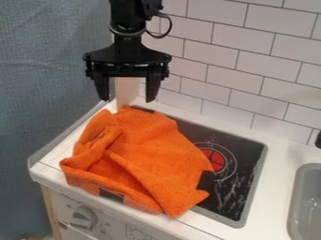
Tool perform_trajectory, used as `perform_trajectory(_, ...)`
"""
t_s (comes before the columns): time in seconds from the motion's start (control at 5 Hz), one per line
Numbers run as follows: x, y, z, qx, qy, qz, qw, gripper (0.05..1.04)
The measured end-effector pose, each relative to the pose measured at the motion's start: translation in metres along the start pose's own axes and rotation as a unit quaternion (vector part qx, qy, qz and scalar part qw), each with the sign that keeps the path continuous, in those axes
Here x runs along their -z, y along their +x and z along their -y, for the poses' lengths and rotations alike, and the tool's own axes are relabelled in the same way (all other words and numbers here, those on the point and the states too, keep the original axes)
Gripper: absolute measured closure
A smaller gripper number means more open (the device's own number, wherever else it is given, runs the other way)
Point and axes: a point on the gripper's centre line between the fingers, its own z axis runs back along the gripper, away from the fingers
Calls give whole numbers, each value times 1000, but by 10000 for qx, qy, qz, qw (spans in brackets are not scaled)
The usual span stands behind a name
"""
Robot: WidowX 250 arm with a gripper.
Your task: Fold the cloth from right to left
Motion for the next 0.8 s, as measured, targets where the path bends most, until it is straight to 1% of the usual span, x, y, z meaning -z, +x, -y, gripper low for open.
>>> perform_trajectory(0.2, 7, -6, 1, -6, 15, -161, 9999, 84)
perform_trajectory(0.4, 13, -9, 35, 274, -331, -389, 9983, 84)
perform_trajectory(0.6, 20, -10, 63, 764, -778, -650, 9919, 84)
perform_trajectory(0.8, 33, -25, 84, 1076, -990, -883, 9853, 84)
